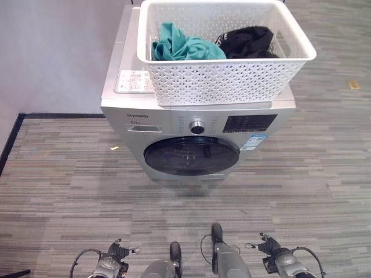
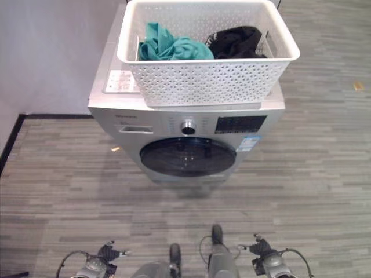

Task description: Grab the laundry basket,head to the washer,open it,put in the laundry and shut it.

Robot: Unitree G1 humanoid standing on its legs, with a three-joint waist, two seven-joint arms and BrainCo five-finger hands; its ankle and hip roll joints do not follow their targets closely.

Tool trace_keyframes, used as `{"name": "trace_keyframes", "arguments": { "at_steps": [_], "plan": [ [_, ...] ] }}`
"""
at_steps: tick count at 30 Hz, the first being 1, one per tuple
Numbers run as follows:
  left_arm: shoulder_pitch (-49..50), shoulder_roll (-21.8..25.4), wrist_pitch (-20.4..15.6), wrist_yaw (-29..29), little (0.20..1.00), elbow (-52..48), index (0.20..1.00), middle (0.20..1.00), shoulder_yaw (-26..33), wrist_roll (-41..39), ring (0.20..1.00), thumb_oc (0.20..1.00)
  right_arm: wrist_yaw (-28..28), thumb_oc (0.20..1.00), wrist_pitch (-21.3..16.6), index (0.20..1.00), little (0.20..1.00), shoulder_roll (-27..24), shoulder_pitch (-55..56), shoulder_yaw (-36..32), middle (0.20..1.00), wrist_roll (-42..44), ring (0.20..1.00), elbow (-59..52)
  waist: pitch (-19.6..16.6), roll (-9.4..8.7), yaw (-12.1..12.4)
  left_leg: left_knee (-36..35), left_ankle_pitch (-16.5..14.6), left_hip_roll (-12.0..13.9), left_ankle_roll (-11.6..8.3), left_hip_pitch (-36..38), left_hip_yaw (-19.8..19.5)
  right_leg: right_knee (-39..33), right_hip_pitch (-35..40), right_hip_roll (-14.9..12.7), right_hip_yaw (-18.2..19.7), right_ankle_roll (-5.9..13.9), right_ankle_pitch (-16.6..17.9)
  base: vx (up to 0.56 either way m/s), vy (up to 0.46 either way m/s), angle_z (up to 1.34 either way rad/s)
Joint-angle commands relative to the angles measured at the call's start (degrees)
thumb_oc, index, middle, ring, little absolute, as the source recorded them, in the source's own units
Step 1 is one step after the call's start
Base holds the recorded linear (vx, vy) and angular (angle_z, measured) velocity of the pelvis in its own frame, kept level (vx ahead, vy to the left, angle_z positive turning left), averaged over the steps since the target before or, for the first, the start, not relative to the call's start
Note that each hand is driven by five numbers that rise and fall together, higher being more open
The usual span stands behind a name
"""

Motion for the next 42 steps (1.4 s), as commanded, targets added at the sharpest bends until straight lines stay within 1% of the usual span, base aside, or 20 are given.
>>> {"name": "trace_keyframes", "arguments": {
  "at_steps": [1,4,5,6,7,11,13,15,17,18,19,23,24,28,31,32,33,35,39,42],
  "plan": [
    [0.7,0.7,-1.3,1.3,1.0,2.4,1.0,1.0,1.5,1.1,1.0,1.0,-1.6,1.0,-1.0,1.0,1.0,-1.1,1.5,-0.4,1.0,-0.7,1.0,-0.6,-2.5,-1.28,-0.1,4.5,-3.3,0.9,-4.02,-2.9,-4.2,0.5,-0.7,1.8,-0.4,0.82,-4.0,0.09,-0.179,-0.05],
    [1.4,0.0,-1.2,1.1,1.0,3.1,1.0,1.0,1.6,1.3,1.0,1.0,-2.2,1.0,-1.4,1.0,1.0,-1.9,2.8,-1.1,1.0,-0.8,1.0,-2.4,-3.6,-1.6,-0.4,3.0,-2.5,2.3,-5.06,-1.5,-4.8,-0.8,0.9,2.6,-1.9,0.13,-4.9,0.09,-0.145,0.06],
    [1.4,0.0,-1.2,1.1,1.0,3.1,1.0,1.0,1.6,1.3,1.0,1.0,-2.2,1.0,-1.4,1.0,1.0,-1.9,2.9,-1.1,1.0,-0.8,1.0,-2.4,-3.6,-1.59,-0.4,2.9,-2.4,2.3,-5.07,-1.4,-4.8,-0.8,0.9,2.6,-2.0,0.12,-4.9,0.07,-0.129,0.26],
    [1.9,-0.3,-1.3,1.1,1.0,2.9,1.0,1.0,1.4,1.6,1.0,1.0,-2.8,1.0,-1.8,1.0,1.0,-3.2,3.9,-1.3,1.0,-1.6,1.0,-5.2,-3.9,-1.77,-0.8,1.5,-1.7,3.1,-5.57,-0.7,-5.4,-0.9,1.4,3.4,-2.4,-0.44,-5.9,0.04,-0.086,0.35],
    [1.9,-0.3,-1.3,1.1,1.0,2.9,1.0,1.0,1.4,1.6,1.0,1.0,-2.8,1.0,-1.8,1.0,1.0,-3.2,3.9,-1.3,1.0,-1.7,1.0,-5.2,-3.9,-1.75,-0.8,1.4,-1.7,3.1,-5.58,-0.6,-5.4,-0.9,1.4,3.4,-2.4,-0.45,-5.9,0.06,-0.129,0.26],
    [3.1,-1.0,-1.6,1.1,1.0,2.0,1.0,1.0,1.1,2.2,1.0,1.0,-3.2,1.0,-3.0,1.0,1.0,-6.1,6.9,-1.7,1.0,-4.1,1.0,-12.3,-4.6,-1.79,-1.1,-1.4,-0.4,4.2,-6.13,0.8,-6.1,-1.1,2.4,4.3,-3.3,-0.89,-6.9,0.06,-0.085,0.05],
    [3.8,-1.4,-2.1,0.8,1.0,1.1,1.0,1.0,0.9,2.3,1.0,1.0,-2.4,1.0,-3.9,1.0,1.0,-8.6,8.3,-1.8,1.0,-5.6,1.0,-17.9,-4.7,-1.72,-1.2,-3.0,0.2,4.6,-6.29,1.7,-6.3,-1.4,3.1,4.5,-3.8,-0.92,-7.2,0.06,-0.059,0.22],
    [4.1,-1.5,-2.3,0.4,1.0,0.7,1.0,1.0,0.8,2.7,1.0,1.0,-1.6,1.0,-4.5,1.0,1.0,-10.3,8.8,-2.1,1.0,-6.0,1.0,-22.4,-5.0,-1.65,-1.2,-3.9,0.5,4.7,-6.32,2.2,-6.4,-1.9,3.7,4.6,-4.1,-0.88,-7.2,0.05,-0.029,0.1],
    [4.3,-1.7,-2.4,0.2,1.0,0.7,1.0,1.0,0.4,3.0,1.0,1.0,-1.5,1.0,-5.0,1.0,1.0,-11.1,8.9,-2.9,1.0,-5.7,1.0,-24.1,-5.3,-1.47,-1.2,-4.7,0.7,4.7,-6.29,2.8,-6.5,-2.3,4.3,4.6,-4.3,-0.88,-7.2,0.04,0.005,0.04],
    [4.3,-1.6,-2.4,0.2,1.0,0.6,1.0,1.0,0.5,3.2,1.0,1.0,-1.3,1.0,-5.4,1.0,1.0,-11.8,8.7,-3.2,1.0,-5.5,1.0,-27.4,-5.4,-1.36,-1.2,-5.3,1.0,4.8,-6.3,3.0,-6.5,-2.6,4.4,4.6,-4.4,-0.87,-7.2,0.03,0.019,0.2],
    [4.4,-1.6,-2.5,0.1,1.0,0.6,1.0,1.0,0.4,3.5,1.0,1.0,-1.4,1.0,-6.2,1.0,1.0,-12.7,8.0,-3.4,1.0,-5.6,1.0,-28.3,-5.4,-1.22,-1.0,-6.1,1.3,4.8,-6.36,3.2,-6.6,-2.9,4.6,4.6,-4.8,-0.78,-7.2,0.01,0.024,0.19],
    [4.6,-1.2,-2.6,0.0,1.0,0.6,1.0,1.0,0.3,4.1,1.0,1.0,-0.7,1.0,-7.1,1.0,1.0,-14.3,6.2,-3.3,1.0,-5.2,1.0,-32.4,-5.4,-1.13,-0.5,-6.6,1.6,4.6,-6.36,2.9,-7.1,-3.4,4.7,4.4,-5.3,-0.64,-7.0,0.0,0.006,0.03],
    [4.8,-1.4,-2.7,-0.1,1.0,1.0,1.0,1.0,0.2,4.4,1.0,1.0,-0.3,1.0,-7.5,1.0,1.0,-14.7,4.9,-3.4,1.0,-3.6,1.0,-33.7,-5.6,-1.03,-0.1,-6.9,1.8,4.5,-6.36,2.7,-7.3,-3.7,4.6,4.2,-5.6,-0.5,-6.9,-0.01,0.037,0.02],
    [5.1,-1.6,-2.7,-0.3,1.0,1.8,1.0,1.0,0.0,4.3,1.0,1.0,-1.3,1.0,-7.9,1.0,1.0,-14.3,1.9,-3.0,1.0,-2.5,1.0,-33.4,-5.5,-0.87,0.6,-6.9,2.0,4.3,-6.34,2.3,-7.6,-3.8,4.5,3.9,-5.9,-0.37,-6.7,-0.01,0.024,0.07],
    [5.4,-2.1,-2.7,-0.1,1.0,2.6,1.0,1.0,-0.2,4.4,1.0,1.0,-2.3,1.0,-8.0,1.0,1.0,-13.0,-1.3,-2.8,1.0,-1.1,1.0,-33.4,-5.3,-0.62,1.5,-6.9,2.3,4.1,-6.32,1.5,-7.8,-3.8,4.0,3.6,-6.1,-0.21,-6.5,-0.02,0.03,0.19],
    [5.5,-2.3,-2.7,0.0,1.0,2.8,1.0,1.0,-0.3,4.5,1.0,1.0,-2.2,1.0,-8.0,1.0,1.0,-12.4,-1.9,-2.9,1.0,0.2,1.0,-33.1,-5.2,-0.56,1.8,-6.9,2.4,4.0,-6.32,1.3,-7.9,-3.8,4.0,3.5,-6.3,-0.22,-6.5,0.0,0.0,0.0],
    [5.5,-2.4,-2.6,0.1,1.0,3.1,1.0,1.0,-0.5,4.3,1.0,1.0,-2.4,1.0,-8.3,1.0,1.0,-10.9,-2.5,-3.5,1.0,3.7,1.0,-31.9,-5.2,-0.51,1.9,-6.9,2.6,3.9,-6.32,1.1,-8.1,-3.8,3.9,3.4,-6.4,-0.21,-6.4,0.0,0.0,0.0],
    [5.6,-2.7,-2.5,0.1,1.0,3.2,1.0,1.0,-0.9,4.1,1.0,1.0,-2.6,1.0,-9.0,1.0,1.0,-8.7,-3.2,-4.4,1.0,7.9,1.0,-30.2,-5.1,-0.34,2.2,-6.9,2.7,3.8,-6.33,0.7,-8.4,-3.8,3.8,3.3,-6.5,-0.21,-6.4,0.0,0.008,0.02],
    [5.6,-2.7,-2.4,0.5,1.0,3.0,1.0,1.0,-1.6,4.6,1.0,1.0,-3.6,1.0,-9.1,1.0,1.0,-8.0,-4.4,-4.4,1.0,8.5,1.0,-29.8,-4.9,0.09,2.9,-6.9,3.1,3.6,-6.46,0.0,-9.0,-3.8,3.6,3.1,-7.0,-0.17,-6.4,0.0,0.009,0.14],
    [5.3,-2.6,-2.5,0.9,1.0,2.2,1.0,1.0,-3.6,6.7,1.0,1.0,-4.1,1.0,-9.6,1.0,1.0,-7.7,-5.7,-3.9,1.0,9.0,1.0,-28.8,-4.7,0.42,3.2,-6.9,3.4,3.5,-6.53,-0.7,-9.7,-3.8,3.3,2.8,-7.4,-0.16,-6.3,-0.01,0.007,0.12]
  ]
}}
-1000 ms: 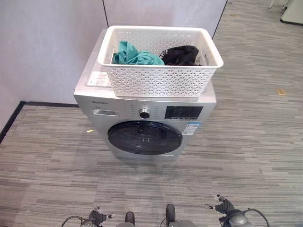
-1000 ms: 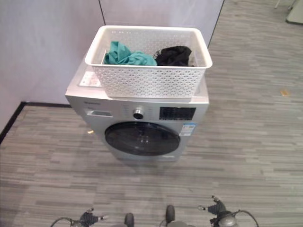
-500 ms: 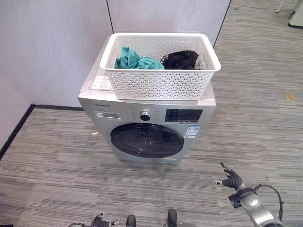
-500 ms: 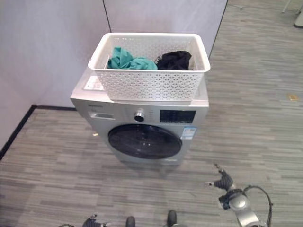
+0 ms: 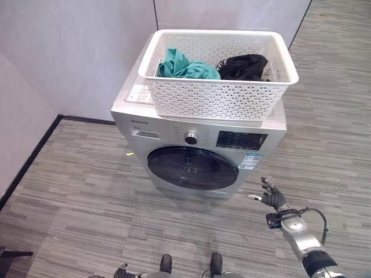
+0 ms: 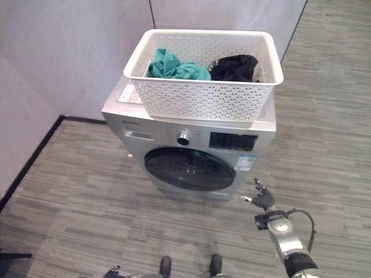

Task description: Grab the laundry basket,head to the washer,open it,put in the laundry and shut it.

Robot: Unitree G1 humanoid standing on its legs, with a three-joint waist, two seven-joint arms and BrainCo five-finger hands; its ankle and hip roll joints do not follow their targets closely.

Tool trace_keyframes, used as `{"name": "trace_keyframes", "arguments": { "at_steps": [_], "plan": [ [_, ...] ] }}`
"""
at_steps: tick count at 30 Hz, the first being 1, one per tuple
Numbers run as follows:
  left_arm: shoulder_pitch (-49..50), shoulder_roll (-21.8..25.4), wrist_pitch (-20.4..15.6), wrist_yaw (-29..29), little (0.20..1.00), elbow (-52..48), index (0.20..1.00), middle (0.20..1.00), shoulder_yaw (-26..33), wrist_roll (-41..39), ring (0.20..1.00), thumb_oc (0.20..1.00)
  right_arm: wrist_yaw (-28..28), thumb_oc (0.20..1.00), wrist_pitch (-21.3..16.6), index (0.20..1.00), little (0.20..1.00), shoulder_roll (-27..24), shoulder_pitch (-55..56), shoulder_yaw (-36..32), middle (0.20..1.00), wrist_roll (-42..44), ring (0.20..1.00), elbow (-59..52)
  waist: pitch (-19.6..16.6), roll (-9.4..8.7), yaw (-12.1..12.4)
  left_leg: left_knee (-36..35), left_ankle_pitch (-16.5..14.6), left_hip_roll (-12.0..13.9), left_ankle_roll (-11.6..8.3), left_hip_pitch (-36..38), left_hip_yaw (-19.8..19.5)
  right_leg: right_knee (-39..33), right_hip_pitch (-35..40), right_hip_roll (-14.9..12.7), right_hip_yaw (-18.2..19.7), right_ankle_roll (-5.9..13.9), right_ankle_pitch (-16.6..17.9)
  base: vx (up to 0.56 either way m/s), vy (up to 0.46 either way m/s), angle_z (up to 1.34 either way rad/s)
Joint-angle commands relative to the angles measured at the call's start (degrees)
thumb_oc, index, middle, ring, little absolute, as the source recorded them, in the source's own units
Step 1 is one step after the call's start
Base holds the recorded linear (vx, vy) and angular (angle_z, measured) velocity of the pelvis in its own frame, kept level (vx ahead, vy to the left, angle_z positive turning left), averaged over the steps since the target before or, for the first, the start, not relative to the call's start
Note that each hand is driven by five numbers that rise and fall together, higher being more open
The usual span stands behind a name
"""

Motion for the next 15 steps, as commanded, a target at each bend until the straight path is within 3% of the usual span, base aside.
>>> {"name": "trace_keyframes", "arguments": {
  "at_steps": [1,15],
  "plan": [
    [-2.7,1.2,-0.6,1.1,1.0,3.0,1.0,1.0,-3.4,4.1,1.0,1.0,-1.6,1.0,-4.3,1.0,1.0,0.0,-3.1,-1.1,1.0,1.9,1.0,-0.7,0.4,-3.67,0.8,0.0,-2.4,-3.3,2.16,0.2,-0.3,0.1,0.4,-4.2,2.6,4.24,-3.9,0.01,0.009,0.17],
    [-2.9,0.3,-1.2,1.5,1.0,2.3,1.0,1.0,-5.4,4.8,1.0,1.0,-4.1,1.0,-4.7,1.0,1.0,-0.4,-6.5,1.8,1.0,-4.3,1.0,-2.1,0.1,-3.32,1.8,0.0,-2.5,-3.5,2.12,0.1,-1.4,0.1,1.2,-4.5,1.3,4.21,-4.5,0.02,0.003,0.04]
  ]
}}
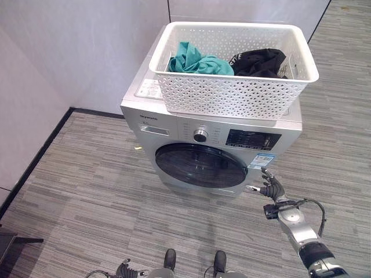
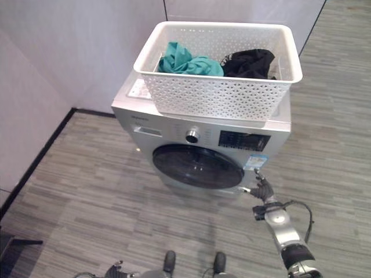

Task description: Grab the laundry basket,head to the washer,open it,put in the laundry and shut it.

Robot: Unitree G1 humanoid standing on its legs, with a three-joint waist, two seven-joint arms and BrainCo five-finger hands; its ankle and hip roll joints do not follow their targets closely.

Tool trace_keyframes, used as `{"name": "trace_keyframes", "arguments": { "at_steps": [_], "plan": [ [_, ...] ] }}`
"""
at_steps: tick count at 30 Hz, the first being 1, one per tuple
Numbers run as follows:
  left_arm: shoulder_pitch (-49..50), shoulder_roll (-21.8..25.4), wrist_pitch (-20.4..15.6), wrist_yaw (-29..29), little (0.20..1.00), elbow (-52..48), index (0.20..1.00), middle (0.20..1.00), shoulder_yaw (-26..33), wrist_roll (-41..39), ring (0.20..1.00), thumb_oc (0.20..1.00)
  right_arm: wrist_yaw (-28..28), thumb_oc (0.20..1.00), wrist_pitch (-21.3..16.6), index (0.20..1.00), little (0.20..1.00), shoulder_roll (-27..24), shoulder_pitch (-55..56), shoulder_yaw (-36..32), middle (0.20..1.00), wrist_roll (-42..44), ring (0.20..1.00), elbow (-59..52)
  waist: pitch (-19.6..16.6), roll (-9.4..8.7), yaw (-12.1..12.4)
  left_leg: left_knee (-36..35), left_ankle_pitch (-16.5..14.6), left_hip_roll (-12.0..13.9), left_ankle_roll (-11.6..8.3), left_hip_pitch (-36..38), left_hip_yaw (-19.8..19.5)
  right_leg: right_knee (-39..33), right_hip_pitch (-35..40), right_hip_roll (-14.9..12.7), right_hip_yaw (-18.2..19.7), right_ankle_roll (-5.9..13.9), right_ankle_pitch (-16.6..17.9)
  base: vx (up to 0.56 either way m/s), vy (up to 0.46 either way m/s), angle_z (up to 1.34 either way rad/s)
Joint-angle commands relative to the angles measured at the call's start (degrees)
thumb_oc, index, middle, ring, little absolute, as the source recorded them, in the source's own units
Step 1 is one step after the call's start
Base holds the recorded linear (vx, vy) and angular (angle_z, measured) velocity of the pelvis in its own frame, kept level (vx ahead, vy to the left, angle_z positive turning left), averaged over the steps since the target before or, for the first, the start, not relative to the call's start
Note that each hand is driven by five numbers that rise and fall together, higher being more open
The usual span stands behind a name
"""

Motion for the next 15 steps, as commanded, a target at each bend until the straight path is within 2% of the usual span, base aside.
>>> {"name": "trace_keyframes", "arguments": {
  "at_steps": [1,9,15],
  "plan": [
    [-2.7,0.2,-1.0,0.3,1.0,4.0,1.0,1.0,-3.4,2.9,1.0,1.0,-1.6,1.0,-3.6,1.0,1.0,-0.2,-2.3,0.7,1.0,-0.8,1.0,-1.5,-0.6,-3.67,1.2,0.0,-2.7,-3.0,2.14,0.6,0.2,0.4,1.0,-3.8,2.9,3.86,-4.2,0.02,0.002,0.04],
    [-1.9,-0.2,-1.2,0.1,1.0,3.8,1.0,1.0,-4.8,2.6,1.0,1.0,-2.5,1.0,-3.4,1.0,1.0,2.8,-4.9,3.0,1.0,-0.1,1.0,3.0,-0.7,-3.54,2.3,0.0,-2.5,-3.2,2.12,0.3,-1.2,0.4,1.6,-3.8,1.9,3.56,-4.8,0.02,0.0,0.07],
    [-1.2,-0.4,-1.4,0.5,1.0,3.6,1.0,1.0,-5.5,2.8,1.0,1.0,-5.0,1.0,-2.4,1.0,1.0,2.8,-6.8,4.3,1.0,-4.1,1.0,4.8,-0.7,-3.38,3.1,0.0,-2.4,-3.5,2.14,0.0,-2.3,0.4,1.8,-3.9,1.0,3.47,-5.1,0.02,-0.002,0.08]
  ]
}}
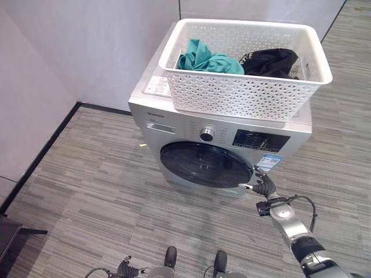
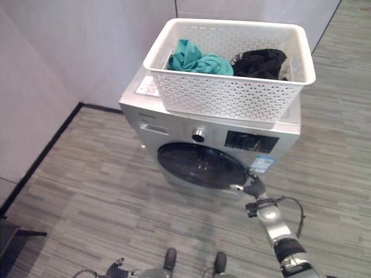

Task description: Grab the laundry basket,head to the washer,open it,put in the laundry and shut it.

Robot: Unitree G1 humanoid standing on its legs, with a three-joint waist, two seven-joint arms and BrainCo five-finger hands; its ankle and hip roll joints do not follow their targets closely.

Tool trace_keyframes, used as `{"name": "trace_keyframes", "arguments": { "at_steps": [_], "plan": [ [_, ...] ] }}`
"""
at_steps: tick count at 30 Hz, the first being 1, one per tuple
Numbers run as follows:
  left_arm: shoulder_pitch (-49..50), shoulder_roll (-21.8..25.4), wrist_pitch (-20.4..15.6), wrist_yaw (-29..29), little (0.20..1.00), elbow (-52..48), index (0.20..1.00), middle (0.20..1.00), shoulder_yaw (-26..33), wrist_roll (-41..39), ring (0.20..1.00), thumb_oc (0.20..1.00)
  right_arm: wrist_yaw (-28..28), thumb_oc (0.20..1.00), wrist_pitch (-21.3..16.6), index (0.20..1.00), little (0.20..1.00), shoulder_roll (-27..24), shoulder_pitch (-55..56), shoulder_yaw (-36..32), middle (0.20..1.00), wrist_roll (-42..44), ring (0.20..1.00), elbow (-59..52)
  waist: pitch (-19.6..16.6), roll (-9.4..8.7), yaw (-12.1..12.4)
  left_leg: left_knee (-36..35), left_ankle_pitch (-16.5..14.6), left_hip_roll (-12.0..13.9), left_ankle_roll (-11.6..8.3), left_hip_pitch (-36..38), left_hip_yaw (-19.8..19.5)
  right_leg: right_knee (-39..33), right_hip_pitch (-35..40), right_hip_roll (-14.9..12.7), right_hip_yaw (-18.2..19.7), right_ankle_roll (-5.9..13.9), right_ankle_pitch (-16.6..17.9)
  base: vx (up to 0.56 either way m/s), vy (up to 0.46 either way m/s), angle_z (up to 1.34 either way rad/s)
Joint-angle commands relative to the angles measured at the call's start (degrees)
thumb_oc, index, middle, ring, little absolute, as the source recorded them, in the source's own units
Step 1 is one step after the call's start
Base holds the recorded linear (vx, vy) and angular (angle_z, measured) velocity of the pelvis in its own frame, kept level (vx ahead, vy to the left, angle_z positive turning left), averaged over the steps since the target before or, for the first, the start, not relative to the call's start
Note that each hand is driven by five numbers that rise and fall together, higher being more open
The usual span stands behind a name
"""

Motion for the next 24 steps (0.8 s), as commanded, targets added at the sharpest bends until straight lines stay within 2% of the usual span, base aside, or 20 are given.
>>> {"name": "trace_keyframes", "arguments": {
  "at_steps": [1,18,20,24],
  "plan": [
    [-0.6,-0.4,-0.5,0.3,1.0,4.4,1.0,1.0,-4.6,2.9,1.0,1.0,-4.8,1.0,-1.8,1.0,1.0,0.2,-3.9,0.5,1.0,-5.3,1.0,0.5,-1.2,-3.46,1.5,0.0,-2.8,-3.2,2.32,0.4,-0.7,0.4,1.5,-3.9,2.6,3.24,-4.9,0.02,-0.005,0.25],
    [-0.9,0.0,-0.9,2.1,1.0,4.3,1.0,1.0,-4.7,2.5,1.0,1.0,-8.4,1.0,-0.1,1.0,1.0,-1.5,-9.5,4.0,1.0,-12.7,1.0,4.8,-0.3,-2.7,2.6,0.0,-2.2,-3.8,2.4,-1.2,-2.0,0.4,0.8,-4.6,1.8,3.34,-4.8,0.01,0.0,0.06],
    [-1.1,-0.1,-1.3,2.3,1.0,3.7,1.0,1.0,-5.2,2.1,1.0,1.0,-10.3,1.0,0.4,1.0,1.0,-2.2,-10.5,4.4,1.0,-15.3,1.0,5.3,0.0,-2.44,2.6,0.0,-2.1,-3.9,2.35,-1.7,-2.0,0.4,0.4,-4.7,1.7,3.43,-4.7,0.0,0.0,0.0],
    [-1.7,-0.3,-1.5,2.5,1.0,3.3,1.0,1.0,-5.9,1.5,1.0,1.0,-10.2,1.0,0.6,1.0,1.0,-1.9,-12.6,5.6,1.0,-15.0,1.0,7.2,0.4,-2.05,2.7,0.0,-1.8,-4.1,2.42,-2.5,-2.1,0.4,-0.4,-4.8,2.0,3.48,-4.5,0.0,0.0,0.0]
  ]
}}
